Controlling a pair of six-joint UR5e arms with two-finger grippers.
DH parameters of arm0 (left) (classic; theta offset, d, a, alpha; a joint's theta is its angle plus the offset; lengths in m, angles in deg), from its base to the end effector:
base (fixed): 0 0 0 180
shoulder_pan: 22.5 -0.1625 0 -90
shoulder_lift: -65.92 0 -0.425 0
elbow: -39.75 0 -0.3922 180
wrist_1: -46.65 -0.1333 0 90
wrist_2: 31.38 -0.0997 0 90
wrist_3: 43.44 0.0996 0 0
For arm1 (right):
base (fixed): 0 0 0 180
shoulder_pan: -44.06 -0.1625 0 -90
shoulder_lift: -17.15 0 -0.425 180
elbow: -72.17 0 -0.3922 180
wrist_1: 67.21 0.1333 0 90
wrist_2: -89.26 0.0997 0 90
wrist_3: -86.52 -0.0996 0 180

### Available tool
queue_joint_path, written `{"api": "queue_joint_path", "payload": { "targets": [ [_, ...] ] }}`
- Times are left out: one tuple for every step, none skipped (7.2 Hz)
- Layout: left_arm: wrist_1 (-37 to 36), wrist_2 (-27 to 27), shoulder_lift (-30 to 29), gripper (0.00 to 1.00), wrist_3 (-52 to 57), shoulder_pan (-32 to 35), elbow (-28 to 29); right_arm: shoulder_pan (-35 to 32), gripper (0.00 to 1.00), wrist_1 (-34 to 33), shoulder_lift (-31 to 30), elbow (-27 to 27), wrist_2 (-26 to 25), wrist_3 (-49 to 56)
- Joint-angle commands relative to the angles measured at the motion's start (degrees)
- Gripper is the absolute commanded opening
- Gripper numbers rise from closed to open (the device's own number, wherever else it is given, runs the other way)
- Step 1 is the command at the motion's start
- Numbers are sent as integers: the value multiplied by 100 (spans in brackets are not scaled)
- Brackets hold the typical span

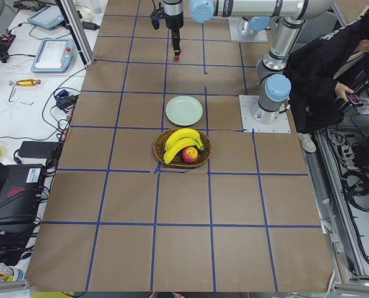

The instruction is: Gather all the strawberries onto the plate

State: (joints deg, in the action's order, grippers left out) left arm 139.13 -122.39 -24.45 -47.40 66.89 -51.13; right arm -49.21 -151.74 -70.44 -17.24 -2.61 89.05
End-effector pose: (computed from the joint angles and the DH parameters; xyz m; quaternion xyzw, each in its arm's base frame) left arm -0.1263 -0.4892 0.4731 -0.0396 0.9986 0.0323 0.0098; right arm 0.1581 -0.4879 0.4633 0.0515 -0.9965 -0.0635 0.0167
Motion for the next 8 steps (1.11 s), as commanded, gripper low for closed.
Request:
{"api": "queue_joint_path", "payload": {
  "targets": [
    [-2,13,-16,100,-53,0,-96,-6,100,-45,49,-68,3,10],
    [-2,13,-24,100,-44,26,-157,-6,100,-37,40,-68,29,2],
    [-2,40,-16,100,-44,53,-149,-6,100,-54,58,-68,3,10],
    [-2,57,-16,100,-53,53,-167,-6,100,-63,67,-68,3,10],
    [-2,14,-7,100,-53,53,-167,-24,100,-46,58,-85,72,10],
    [-2,66,-7,100,-62,53,-167,-24,100,-63,93,-129,82,-7],
    [-2,75,-7,100,-71,53,-184,-24,100,-81,145,-147,47,80],
    [-2,23,-7,100,-71,53,-184,-24,100,-89,285,-147,81,28]
  ]
}}
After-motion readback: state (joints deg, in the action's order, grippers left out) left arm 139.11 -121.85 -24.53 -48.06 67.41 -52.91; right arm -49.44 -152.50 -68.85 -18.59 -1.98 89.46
